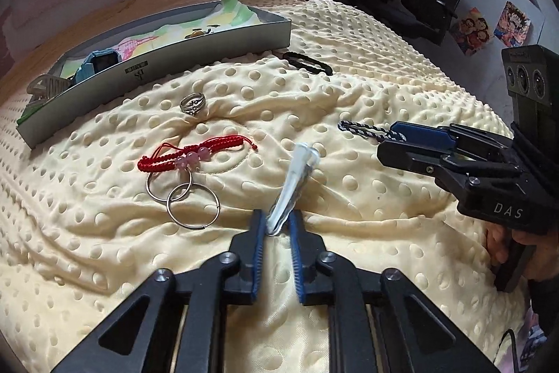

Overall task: Organize jewelry
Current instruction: 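Grasp the small white clip with the left tool while the right tool grasps the chain bracelet, then lower both items into the tray and open both tools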

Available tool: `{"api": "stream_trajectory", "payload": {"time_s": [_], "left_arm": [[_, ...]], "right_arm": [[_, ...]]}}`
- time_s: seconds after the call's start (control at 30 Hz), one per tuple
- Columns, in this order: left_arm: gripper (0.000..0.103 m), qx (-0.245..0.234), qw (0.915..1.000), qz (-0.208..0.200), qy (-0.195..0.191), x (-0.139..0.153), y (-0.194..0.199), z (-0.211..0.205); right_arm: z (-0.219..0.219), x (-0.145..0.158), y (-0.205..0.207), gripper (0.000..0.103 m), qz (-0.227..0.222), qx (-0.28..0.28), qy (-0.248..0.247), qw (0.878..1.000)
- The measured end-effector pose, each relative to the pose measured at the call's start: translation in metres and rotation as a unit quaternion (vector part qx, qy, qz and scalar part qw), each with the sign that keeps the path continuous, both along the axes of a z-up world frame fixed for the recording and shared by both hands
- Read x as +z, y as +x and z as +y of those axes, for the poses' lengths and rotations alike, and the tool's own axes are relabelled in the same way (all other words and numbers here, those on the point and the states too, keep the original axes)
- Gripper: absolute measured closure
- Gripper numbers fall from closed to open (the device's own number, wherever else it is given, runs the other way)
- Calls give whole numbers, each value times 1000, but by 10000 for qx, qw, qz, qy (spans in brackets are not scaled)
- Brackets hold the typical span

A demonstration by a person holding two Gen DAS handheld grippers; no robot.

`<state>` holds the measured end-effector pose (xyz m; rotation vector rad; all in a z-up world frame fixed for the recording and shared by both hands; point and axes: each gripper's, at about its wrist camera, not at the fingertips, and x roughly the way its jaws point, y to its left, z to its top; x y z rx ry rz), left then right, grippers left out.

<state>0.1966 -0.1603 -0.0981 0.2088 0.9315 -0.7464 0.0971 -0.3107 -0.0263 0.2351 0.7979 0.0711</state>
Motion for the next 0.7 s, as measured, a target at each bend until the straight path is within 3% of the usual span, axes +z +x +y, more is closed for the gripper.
{"api": "stream_trajectory", "payload": {"time_s": [0.2, 0.47, 0.7], "left_arm": [[99, -62, 9997, 29, -238, 4, -3, 4], [100, 113, 9977, -439, -508, 30, -17, 14], [100, 716, 9900, -843, -876, 65, 3, 25]], "right_arm": [[4, -2, 2, 89, 74, -1, -98, 9999], [9, 13, -7, 89, -427, -4, 31, 9991], [14, 35, 16, 89, -970, -140, 210, 9950]]}}
